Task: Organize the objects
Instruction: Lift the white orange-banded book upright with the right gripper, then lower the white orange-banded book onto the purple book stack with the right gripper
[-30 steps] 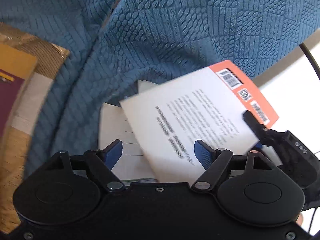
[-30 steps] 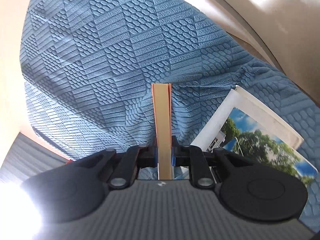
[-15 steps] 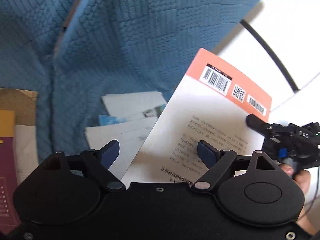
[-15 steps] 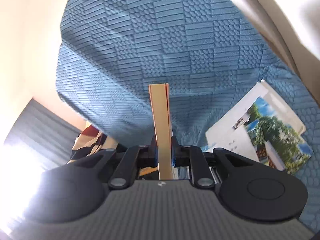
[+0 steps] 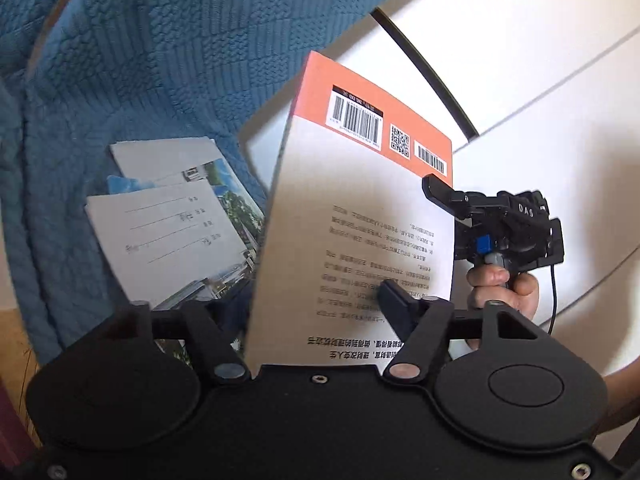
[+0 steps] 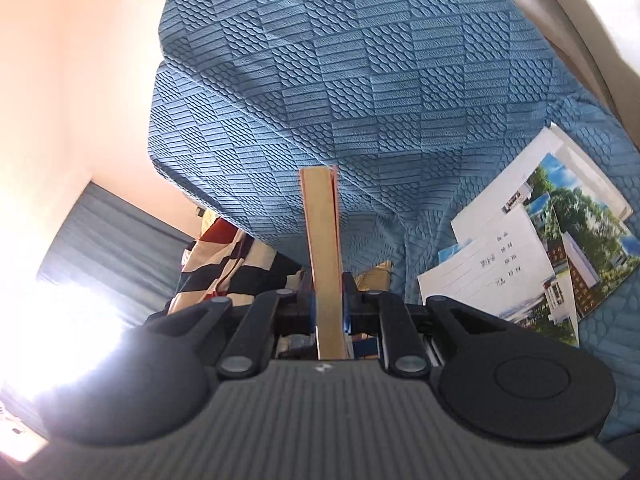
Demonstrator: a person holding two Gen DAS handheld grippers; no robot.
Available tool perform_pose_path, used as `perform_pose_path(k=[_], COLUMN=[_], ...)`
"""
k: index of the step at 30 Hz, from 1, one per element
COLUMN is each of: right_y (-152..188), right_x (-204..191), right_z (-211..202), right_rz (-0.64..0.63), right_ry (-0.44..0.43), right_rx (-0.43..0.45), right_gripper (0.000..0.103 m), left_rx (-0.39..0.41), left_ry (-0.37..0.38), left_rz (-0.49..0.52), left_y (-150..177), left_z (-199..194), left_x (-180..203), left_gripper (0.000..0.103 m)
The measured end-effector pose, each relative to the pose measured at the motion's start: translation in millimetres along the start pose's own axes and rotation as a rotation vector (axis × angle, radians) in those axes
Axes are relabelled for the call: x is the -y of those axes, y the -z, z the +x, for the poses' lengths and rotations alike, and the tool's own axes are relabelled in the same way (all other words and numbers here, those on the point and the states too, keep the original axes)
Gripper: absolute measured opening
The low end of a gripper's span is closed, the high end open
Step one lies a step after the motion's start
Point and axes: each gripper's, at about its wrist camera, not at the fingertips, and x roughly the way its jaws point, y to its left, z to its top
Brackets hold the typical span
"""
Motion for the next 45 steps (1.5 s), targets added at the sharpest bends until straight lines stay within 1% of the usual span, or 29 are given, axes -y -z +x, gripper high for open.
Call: perform_pose_path(k=[2,5,7,10,13,15,19,26,28,30,34,38,39,43,45], right_y=[-3.2,-7.8,-10.6,-13.2,-14.5,-14.2,-12.8,-8.4,-6.3,-3.7,1.8,10.9,12.6,15.7,19.1], right_x=[-5.2,-14.2,-22.8,-35.4,-49.0,-59.0,-81.3,-115.1,-120.9,-122.2,-113.8,-107.6,-102.5,-77.9,-68.4], right_z=[2.7,7.7,12.1,22.5,35.7,45.3,62.6,96.3,106.6,118.4,139.2,160.5,166.3,190.1,201.5], right_rz=[-0.009,-0.011,-0.022,-0.030,-0.036,-0.048,-0.066,-0.094,-0.122,-0.136,-0.098,-0.139,-0.132,-0.099,-0.108], right_ry=[0.008,0.007,0.003,0.003,0.012,0.016,0.003,0.008,0.027,0.046,0.026,0.036,0.043,0.057,0.064], right_rx=[0.003,0.008,0.008,-0.001,-0.023,-0.039,-0.060,-0.094,-0.107,-0.128,-0.157,-0.184,-0.191,-0.229,-0.247], right_gripper=[0.015,0.015,0.015,0.015,0.015,0.015,0.015,0.016,0.017,0.018,0.018,0.018,0.018,0.018,0.019], left_rx=[0.032,0.070,0.093,0.098,0.112,0.114,0.116,0.158,0.165,0.179,0.203,0.232,0.241,0.231,0.219], left_ry=[-0.018,-0.026,-0.037,-0.052,-0.092,-0.109,-0.104,-0.125,-0.144,-0.151,-0.167,-0.168,-0.170,-0.229,-0.258], left_rz=[-0.009,-0.054,-0.091,-0.173,-0.186,-0.184,-0.194,-0.204,-0.197,-0.210,-0.226,-0.311,-0.338,-0.393,-0.415], left_y=[1.5,1.0,0.7,0.2,-0.1,0.3,3.7,8.8,9.4,12.5,25.4,37.5,40.2,49.1,51.9], left_z=[-12.3,-33.1,-46.6,-66.1,-90.9,-105.9,-135.5,-182.9,-193.5,-202.0,-216.2,-217.3,-216.5,-207.9,-203.1], left_x=[3.7,8.8,12.1,13.9,23.5,28.9,36.0,37.6,36.9,31.8,19.1,-12.2,-19.3,-38.2,-44.7], left_gripper=[0.053,0.046,0.044,0.042,0.037,0.037,0.035,0.035,0.035,0.035,0.035,0.035,0.035,0.036,0.037])
